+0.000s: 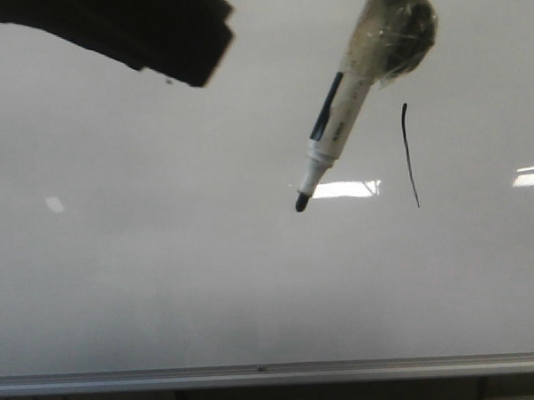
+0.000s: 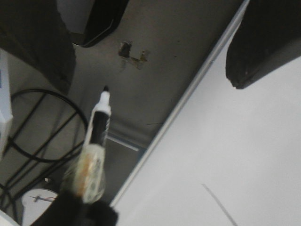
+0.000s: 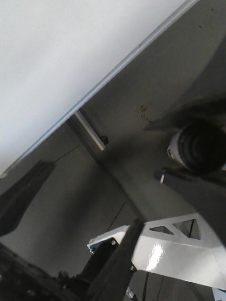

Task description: Write number 1 on whiteboard

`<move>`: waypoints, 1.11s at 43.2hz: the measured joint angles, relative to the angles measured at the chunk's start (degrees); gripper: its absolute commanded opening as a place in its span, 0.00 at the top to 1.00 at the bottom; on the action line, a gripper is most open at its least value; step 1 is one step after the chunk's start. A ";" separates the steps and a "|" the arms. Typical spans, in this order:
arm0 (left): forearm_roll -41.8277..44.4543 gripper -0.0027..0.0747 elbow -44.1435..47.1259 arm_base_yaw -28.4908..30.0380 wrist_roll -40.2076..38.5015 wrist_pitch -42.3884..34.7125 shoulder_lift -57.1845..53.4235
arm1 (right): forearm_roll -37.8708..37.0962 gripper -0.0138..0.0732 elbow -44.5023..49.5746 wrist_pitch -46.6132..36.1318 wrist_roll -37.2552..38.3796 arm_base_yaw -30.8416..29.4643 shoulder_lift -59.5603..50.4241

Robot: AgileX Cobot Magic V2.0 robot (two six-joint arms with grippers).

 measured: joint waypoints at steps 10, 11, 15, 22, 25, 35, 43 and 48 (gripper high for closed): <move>-1.22 0.16 -2.94 -5.30 0.00 0.70 5.93 | 1.25 0.91 0.00 0.00 -0.52 3.06 0.00; -1.49 0.17 -3.06 -5.59 0.03 0.70 6.08 | 1.59 0.91 0.00 0.00 -0.63 3.06 0.00; -2.40 0.22 -3.17 -5.80 0.54 0.70 6.59 | 3.00 0.91 0.00 0.00 -1.59 3.06 0.00; -2.97 0.41 -3.29 -5.80 0.89 0.70 7.23 | 5.48 0.91 0.00 0.89 -3.00 3.06 0.00; -3.09 0.54 -3.29 -5.80 0.89 0.60 7.19 | 5.61 0.91 0.00 1.00 -3.03 3.06 0.00; -3.58 0.99 -3.29 -5.95 1.02 0.71 7.19 | 5.70 0.91 0.00 0.44 -3.29 3.06 0.00; -3.58 0.99 -3.29 -6.01 1.02 0.71 7.19 | 5.70 0.80 0.00 0.22 -3.54 3.06 0.00; -3.47 0.99 -3.29 -6.01 1.02 0.61 7.19 | 6.07 0.55 0.00 -0.34 -3.54 3.06 0.03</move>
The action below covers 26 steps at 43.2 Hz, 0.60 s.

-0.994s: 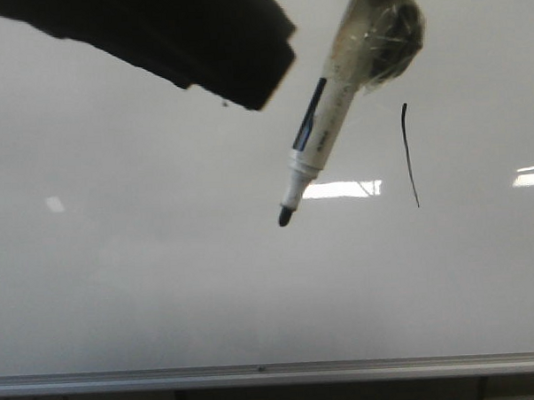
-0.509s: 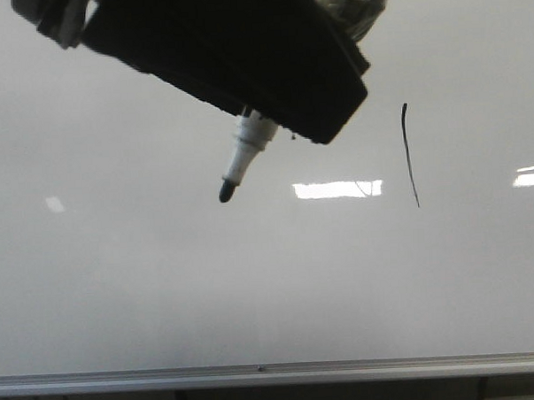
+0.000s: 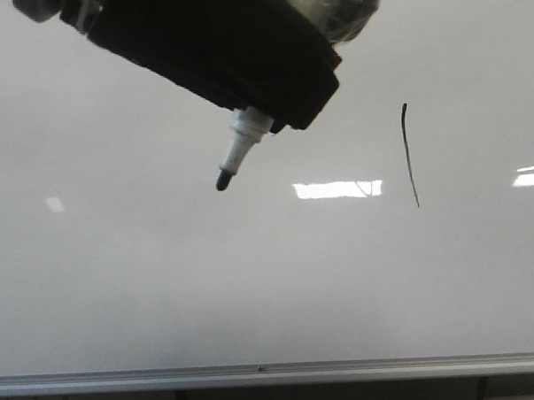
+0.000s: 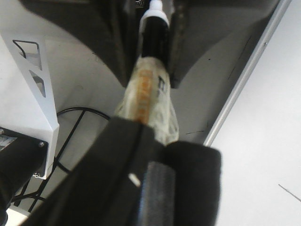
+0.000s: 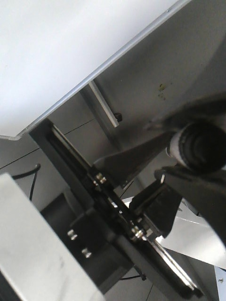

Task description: Write number 1 on whiteboard

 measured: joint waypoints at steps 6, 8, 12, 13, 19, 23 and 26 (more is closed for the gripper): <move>1.64 0.99 -0.11 0.38 0.11 -0.15 0.00 | 1.43 0.33 0.00 -2.82 0.00 0.00 -0.40; 1.91 0.99 -0.11 1.01 0.21 -0.15 0.00 | 1.52 0.33 0.00 -4.18 0.00 -0.11 -1.22; 2.33 0.99 0.28 3.15 0.21 -0.15 0.00 | 1.65 0.35 0.00 -7.53 0.00 -1.16 -3.54; 2.45 0.99 0.51 4.00 0.21 -0.15 0.00 | 1.65 0.35 0.00 -8.12 0.10 -1.63 -4.42; 3.47 0.99 1.00 10.45 -0.21 -0.02 0.00 | 1.65 0.48 0.91 -12.25 0.65 -4.78 -9.72; 5.06 0.99 1.10 16.87 -3.02 -0.02 0.00 | 1.77 0.63 4.12 -15.01 0.77 -6.90 -13.73; 6.55 0.99 1.14 23.21 -6.18 -0.02 0.00 | 1.77 0.76 7.57 -16.87 0.77 -8.32 -17.11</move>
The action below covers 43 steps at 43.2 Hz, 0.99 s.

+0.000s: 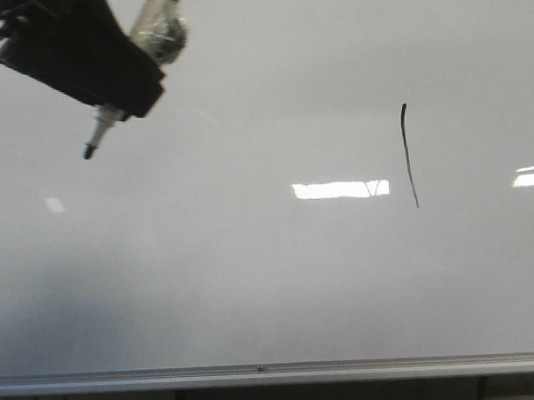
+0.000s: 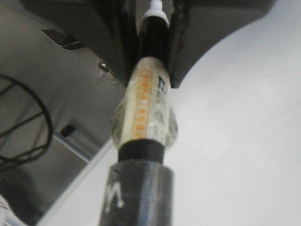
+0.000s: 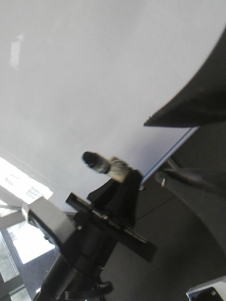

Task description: Write number 1 on whiteboard

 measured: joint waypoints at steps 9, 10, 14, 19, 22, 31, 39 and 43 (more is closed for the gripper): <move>5.35 0.99 0.00 18.98 -7.65 -0.10 0.00 | 0.00 0.91 9.16 -5.75 0.10 -1.39 -9.23; 5.90 0.99 0.00 20.70 -8.17 -0.10 0.00 | 0.00 0.91 10.09 -6.19 0.10 -1.39 -10.26; 7.14 0.99 0.21 28.39 -9.12 -0.22 0.00 | 0.00 0.91 12.73 -7.41 0.10 -1.39 -12.79; 8.12 0.99 0.67 33.89 -9.49 -0.22 1.27 | 0.09 0.91 14.34 -7.76 0.22 -1.39 -13.92; 8.39 0.99 1.28 35.69 -9.49 -0.34 3.04 | 0.09 0.91 14.72 -7.84 0.22 -1.39 -14.05; 8.63 0.99 2.47 35.23 -9.53 -6.62 10.15 | 0.11 0.91 14.84 -7.98 0.22 -1.39 -14.17; 8.71 0.99 2.47 34.44 -9.53 -12.79 17.17 | 0.11 0.91 14.84 -8.09 0.22 -1.39 -14.17; 8.71 0.99 2.47 34.46 -9.62 -14.58 20.02 | 0.21 0.91 14.84 -8.22 0.22 -1.39 -14.17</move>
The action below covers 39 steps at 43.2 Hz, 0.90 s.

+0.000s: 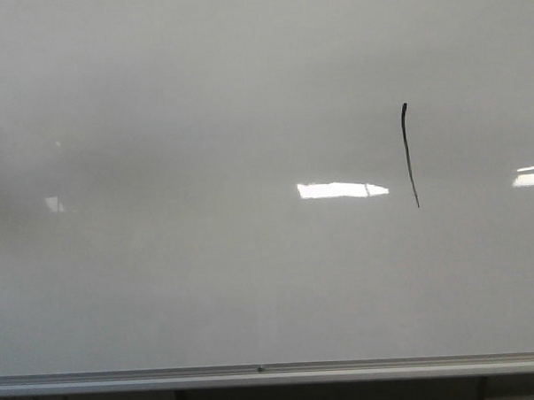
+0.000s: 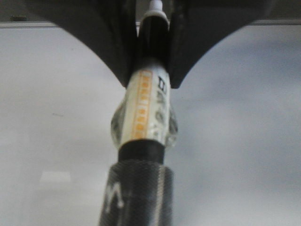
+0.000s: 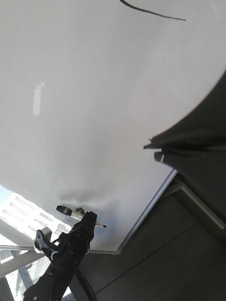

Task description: Write number 1 on whiteboard

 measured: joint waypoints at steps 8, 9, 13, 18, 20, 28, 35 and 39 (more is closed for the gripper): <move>0.00 0.95 0.00 0.00 0.00 -2.32 2.77 | 0.00 0.91 0.00 -0.09 0.00 0.00 0.00; 0.00 0.93 0.00 0.00 0.00 -2.44 2.91 | 0.00 0.91 0.00 -0.09 0.00 0.00 0.00; 0.00 0.81 -0.21 -0.13 0.00 -2.44 3.41 | 0.00 0.91 0.00 -0.24 0.00 0.00 0.00; 0.00 0.66 -0.36 -0.16 0.00 -3.17 4.46 | 0.00 0.91 0.00 -0.49 0.00 0.00 0.00; 0.00 0.61 -0.36 -0.16 0.00 -3.65 4.74 | 0.00 0.91 0.00 -0.71 0.00 0.00 0.00; 0.00 0.43 -0.36 -0.16 0.00 -4.45 4.84 | 0.00 0.91 0.00 -1.44 0.11 0.00 0.00; 0.00 0.17 -0.36 -0.16 0.00 -4.03 4.84 | 0.00 0.91 0.00 -1.71 0.11 0.00 0.00; 0.43 0.16 -0.36 -0.16 0.00 -2.14 3.73 | 0.00 0.91 0.00 -2.21 0.11 0.00 0.00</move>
